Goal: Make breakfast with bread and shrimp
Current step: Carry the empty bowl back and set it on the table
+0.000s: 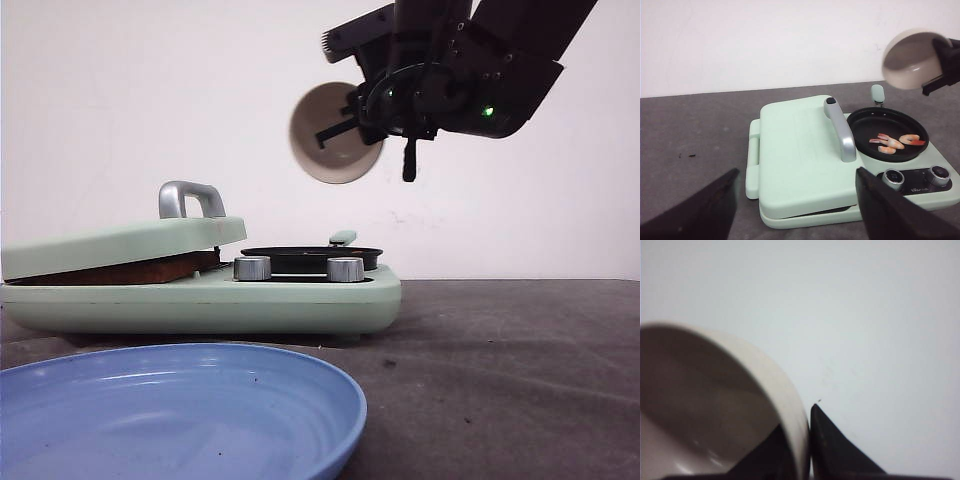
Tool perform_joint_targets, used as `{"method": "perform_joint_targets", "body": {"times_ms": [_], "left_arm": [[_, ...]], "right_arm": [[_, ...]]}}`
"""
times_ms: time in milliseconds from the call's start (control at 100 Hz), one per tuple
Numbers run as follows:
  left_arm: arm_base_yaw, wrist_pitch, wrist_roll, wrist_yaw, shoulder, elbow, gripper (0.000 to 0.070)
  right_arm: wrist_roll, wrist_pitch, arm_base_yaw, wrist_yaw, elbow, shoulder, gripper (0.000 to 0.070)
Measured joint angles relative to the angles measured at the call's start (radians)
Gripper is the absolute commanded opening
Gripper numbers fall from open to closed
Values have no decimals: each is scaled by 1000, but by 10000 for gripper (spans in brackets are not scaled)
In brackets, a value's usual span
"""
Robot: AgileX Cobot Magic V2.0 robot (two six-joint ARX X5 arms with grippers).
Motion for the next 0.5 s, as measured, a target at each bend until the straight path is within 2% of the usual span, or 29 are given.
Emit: {"method": "perform_joint_targets", "body": {"times_ms": [100,180,360,500], "left_arm": [[0,0,0,0,0,0,399],[0,0,0,0,0,0,399],[0,0,0,0,0,0,399],[0,0,0,0,0,0,399]], "right_arm": [[57,-189,-28,0,3,-64,3],[146,-410,-63,-50,43,-134,3],[409,-959,-182,-287,264,-226,2],[552,-1385,-288,-471,426,-227,2]]}}
